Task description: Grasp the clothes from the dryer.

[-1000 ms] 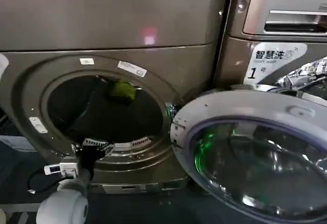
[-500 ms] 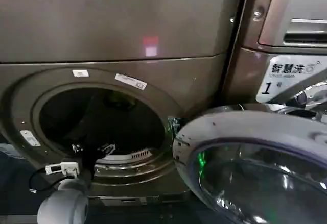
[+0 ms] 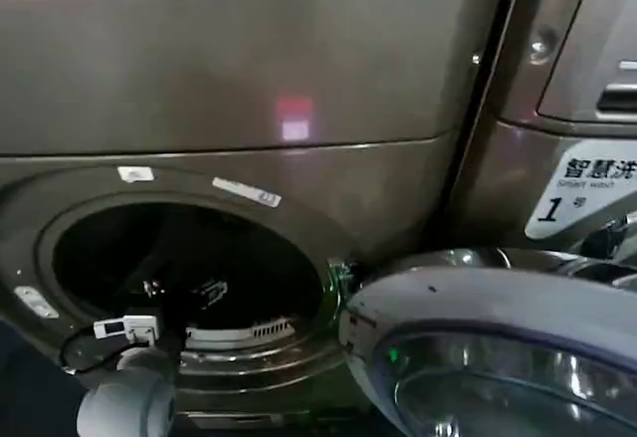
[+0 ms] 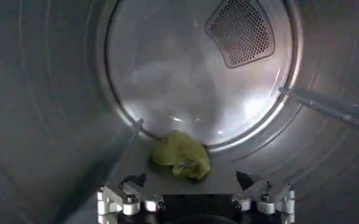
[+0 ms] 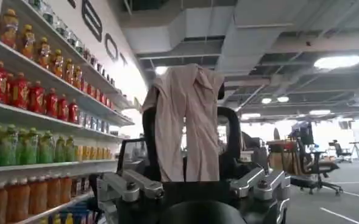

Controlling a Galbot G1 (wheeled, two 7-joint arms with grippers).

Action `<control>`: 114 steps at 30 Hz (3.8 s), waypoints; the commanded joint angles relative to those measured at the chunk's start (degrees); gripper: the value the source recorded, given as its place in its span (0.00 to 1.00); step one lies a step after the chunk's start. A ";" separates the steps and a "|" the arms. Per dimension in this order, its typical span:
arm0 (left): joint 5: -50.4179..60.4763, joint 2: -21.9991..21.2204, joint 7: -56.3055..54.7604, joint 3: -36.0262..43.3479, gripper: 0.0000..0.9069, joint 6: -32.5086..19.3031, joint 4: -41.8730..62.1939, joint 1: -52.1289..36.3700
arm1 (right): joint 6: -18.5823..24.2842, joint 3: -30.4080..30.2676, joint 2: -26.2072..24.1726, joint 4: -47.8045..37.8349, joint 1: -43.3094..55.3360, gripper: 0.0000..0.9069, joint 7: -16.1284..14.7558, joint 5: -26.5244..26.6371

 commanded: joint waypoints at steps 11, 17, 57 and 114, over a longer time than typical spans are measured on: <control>-0.05 -0.84 -3.12 0.50 1.00 -1.33 8.70 -8.03 | 2.33 -0.32 0.14 -0.65 -0.12 1.00 1.02 -2.50; 0.93 -0.41 -0.87 0.01 1.00 -5.91 21.23 -17.52 | 2.68 -1.27 -0.19 -0.44 0.78 1.00 0.99 -2.51; 61.17 5.11 40.67 -0.21 1.00 -35.78 83.07 -60.98 | 3.67 -4.23 -0.68 -0.77 2.36 1.00 0.20 -2.96; 74.48 6.72 30.60 3.63 0.00 -62.10 104.51 -69.62 | 8.08 -9.05 2.27 -0.57 3.59 1.00 -0.07 -6.43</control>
